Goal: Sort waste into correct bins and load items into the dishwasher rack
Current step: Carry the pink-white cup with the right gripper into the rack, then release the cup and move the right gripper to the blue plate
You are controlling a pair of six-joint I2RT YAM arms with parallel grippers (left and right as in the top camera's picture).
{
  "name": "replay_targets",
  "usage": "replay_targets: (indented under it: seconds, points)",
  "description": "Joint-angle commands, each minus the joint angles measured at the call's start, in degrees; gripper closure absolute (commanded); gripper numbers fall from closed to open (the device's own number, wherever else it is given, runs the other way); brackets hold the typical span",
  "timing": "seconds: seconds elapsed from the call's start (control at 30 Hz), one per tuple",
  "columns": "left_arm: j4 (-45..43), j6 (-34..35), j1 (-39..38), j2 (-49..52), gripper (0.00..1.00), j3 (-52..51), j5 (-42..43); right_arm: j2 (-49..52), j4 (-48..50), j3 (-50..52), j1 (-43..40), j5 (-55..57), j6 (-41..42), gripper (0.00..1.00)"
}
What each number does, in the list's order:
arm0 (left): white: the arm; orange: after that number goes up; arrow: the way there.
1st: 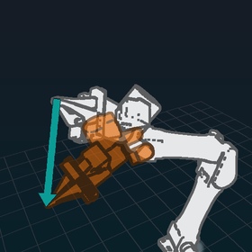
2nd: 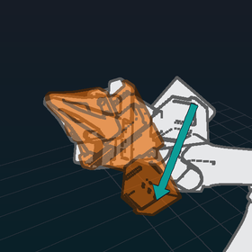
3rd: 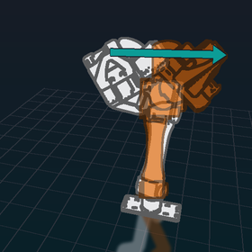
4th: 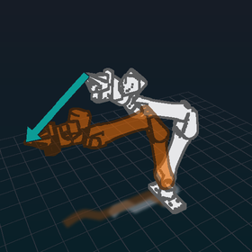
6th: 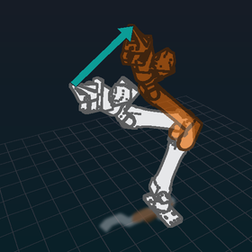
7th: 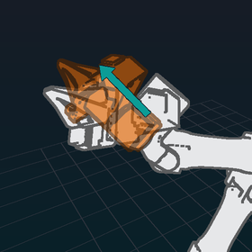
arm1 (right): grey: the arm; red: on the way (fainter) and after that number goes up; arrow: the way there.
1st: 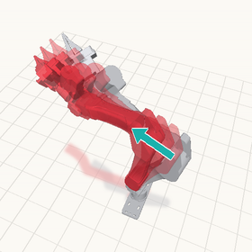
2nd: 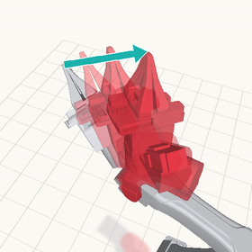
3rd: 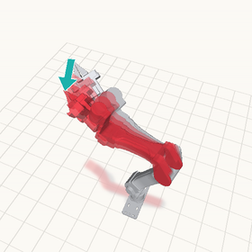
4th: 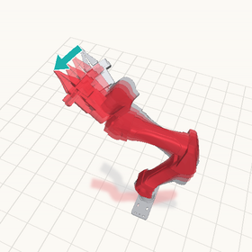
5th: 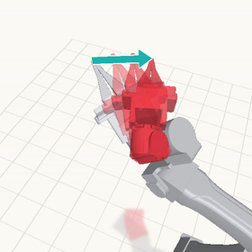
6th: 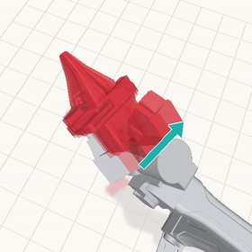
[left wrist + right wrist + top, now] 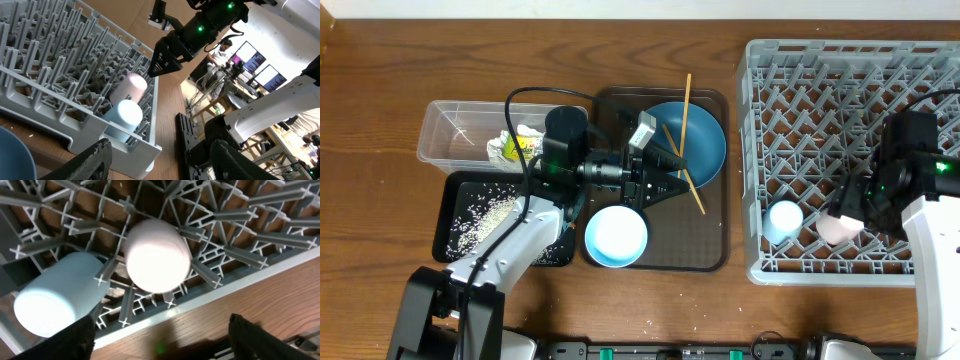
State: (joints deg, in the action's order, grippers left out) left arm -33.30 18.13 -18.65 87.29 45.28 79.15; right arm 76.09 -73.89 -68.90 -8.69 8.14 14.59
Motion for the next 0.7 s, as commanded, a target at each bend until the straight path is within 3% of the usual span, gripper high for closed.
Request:
replay_targets:
  seconds: [0.0, 0.33, 0.53, 0.67]
  points:
    - [-0.2, -0.81, -0.02, -0.04, 0.34, -0.07, 0.72, 0.15, -0.04, -0.57, -0.76, -0.85, -0.13, 0.12]
    - [-0.2, -0.74, 1.25, -0.04, 0.34, -0.07, -1.66, 0.13, 1.25, -1.86, -0.68, -10.16, -5.14, 0.11]
    - [0.2, -0.74, 5.44, -0.04, 0.15, -0.07, -1.66, 0.13, 2.67, -5.27, 2.16, -22.84, -8.33, 0.17]
    - [0.2, -0.74, 8.17, -0.04, 0.11, -0.07, -1.68, 0.15, 7.48, -5.66, 7.37, -28.04, -8.28, 0.19]
